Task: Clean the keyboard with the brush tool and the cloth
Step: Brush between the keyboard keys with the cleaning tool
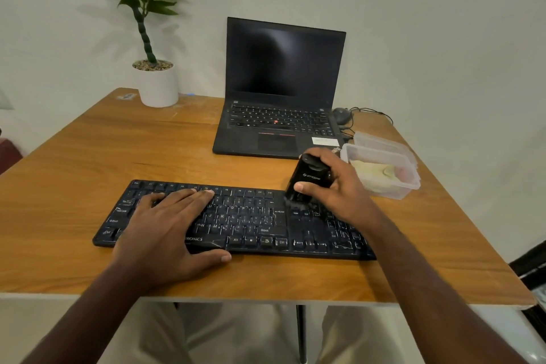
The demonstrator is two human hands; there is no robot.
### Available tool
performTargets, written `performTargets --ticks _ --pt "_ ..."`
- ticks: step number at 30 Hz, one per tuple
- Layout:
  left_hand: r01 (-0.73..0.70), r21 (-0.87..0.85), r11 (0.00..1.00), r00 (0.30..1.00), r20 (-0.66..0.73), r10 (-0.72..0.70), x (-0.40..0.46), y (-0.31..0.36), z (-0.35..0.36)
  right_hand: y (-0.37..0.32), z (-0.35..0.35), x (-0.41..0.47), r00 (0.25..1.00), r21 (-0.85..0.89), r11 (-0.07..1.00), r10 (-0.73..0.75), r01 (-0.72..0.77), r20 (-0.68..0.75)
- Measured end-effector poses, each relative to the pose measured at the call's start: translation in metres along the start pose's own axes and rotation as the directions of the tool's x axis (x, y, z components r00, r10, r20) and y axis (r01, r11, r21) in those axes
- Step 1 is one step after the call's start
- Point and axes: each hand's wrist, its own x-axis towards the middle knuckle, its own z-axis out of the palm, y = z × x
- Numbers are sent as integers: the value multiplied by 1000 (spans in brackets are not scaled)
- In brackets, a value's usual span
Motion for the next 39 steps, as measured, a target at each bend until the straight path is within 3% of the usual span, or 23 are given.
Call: performTargets --ticks 3,9,14,19,23,27,33,36,39 --pt "3 2 1000 1000 3 -3 0 0 0 -4 -1 2 997 67 998 -3 8 -73" --pt "2 4 1000 1000 -3 -2 0 0 -1 2 -27 -5 998 -76 997 18 -13 62" --pt "6 16 1000 1000 1 -7 1 -1 1 2 -68 -19 990 -59 998 -21 13 -140" --pt "10 24 1000 1000 16 -10 0 -1 0 13 -54 -28 999 -89 996 -19 17 -26" --pt "11 29 1000 1000 16 -11 0 0 0 10 -80 -33 999 -213 977 31 -24 33" --pt "25 16 1000 999 20 -25 -1 -1 0 4 -103 -38 999 -321 946 52 -52 -9" --pt "27 31 999 999 26 -28 0 -1 1 13 -78 -34 999 -177 984 -28 24 -18" --pt "30 30 999 999 32 -31 0 -1 1 8 -66 -24 994 -97 994 -51 41 -97" --pt "25 40 999 999 38 -27 0 -1 1 3 -50 -15 999 -103 994 -34 31 -28"
